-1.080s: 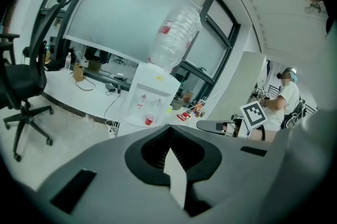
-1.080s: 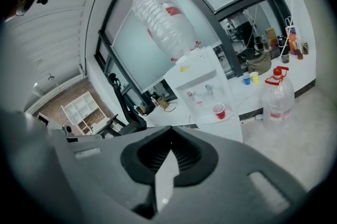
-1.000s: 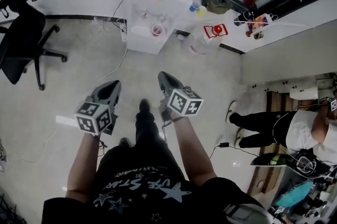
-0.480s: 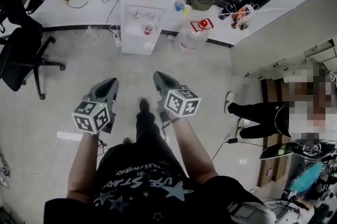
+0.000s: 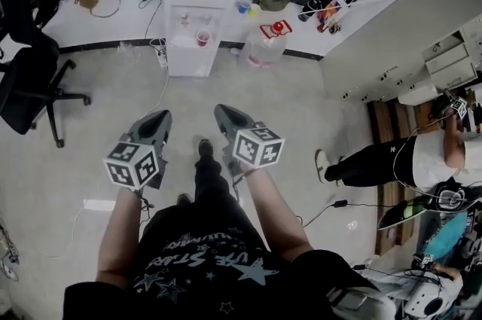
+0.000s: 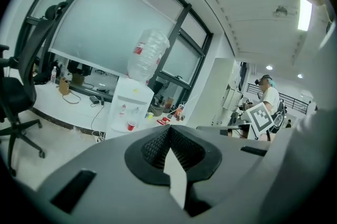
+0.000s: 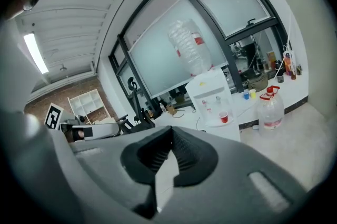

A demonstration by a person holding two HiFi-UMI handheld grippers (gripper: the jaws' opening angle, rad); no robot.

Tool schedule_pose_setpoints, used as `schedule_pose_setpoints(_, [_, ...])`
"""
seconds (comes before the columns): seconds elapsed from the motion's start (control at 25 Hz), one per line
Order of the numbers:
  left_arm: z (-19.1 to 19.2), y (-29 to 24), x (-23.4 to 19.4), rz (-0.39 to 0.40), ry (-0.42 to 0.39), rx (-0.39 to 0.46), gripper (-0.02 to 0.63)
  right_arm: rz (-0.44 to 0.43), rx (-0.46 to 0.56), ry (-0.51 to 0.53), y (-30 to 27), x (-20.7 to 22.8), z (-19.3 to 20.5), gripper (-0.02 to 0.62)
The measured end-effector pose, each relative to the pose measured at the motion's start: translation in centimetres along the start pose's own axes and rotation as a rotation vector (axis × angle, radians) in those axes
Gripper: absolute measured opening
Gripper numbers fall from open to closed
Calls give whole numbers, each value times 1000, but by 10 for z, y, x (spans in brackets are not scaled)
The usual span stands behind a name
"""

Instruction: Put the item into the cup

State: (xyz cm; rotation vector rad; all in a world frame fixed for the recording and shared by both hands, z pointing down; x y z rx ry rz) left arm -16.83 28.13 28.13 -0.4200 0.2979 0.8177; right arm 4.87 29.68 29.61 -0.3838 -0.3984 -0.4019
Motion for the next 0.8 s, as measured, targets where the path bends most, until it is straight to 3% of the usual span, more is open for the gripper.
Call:
schedule_pose_setpoints(0.32, [12,18,31,22,-21,18,6,0,14,0,43,-10,14,0])
schedule_pose_setpoints(0.8, [12,62,43,39,-28,41,6,16,18,23,68,-49,23,0])
Point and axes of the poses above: the fingertips, and each gripper's own axes: y backward along the fingers, x to its right, z out of its underside, the point moved 7 cm from there along y, backward along the fingers, and after that the axes turned 3 degrees about x, right-handed, at the moved point
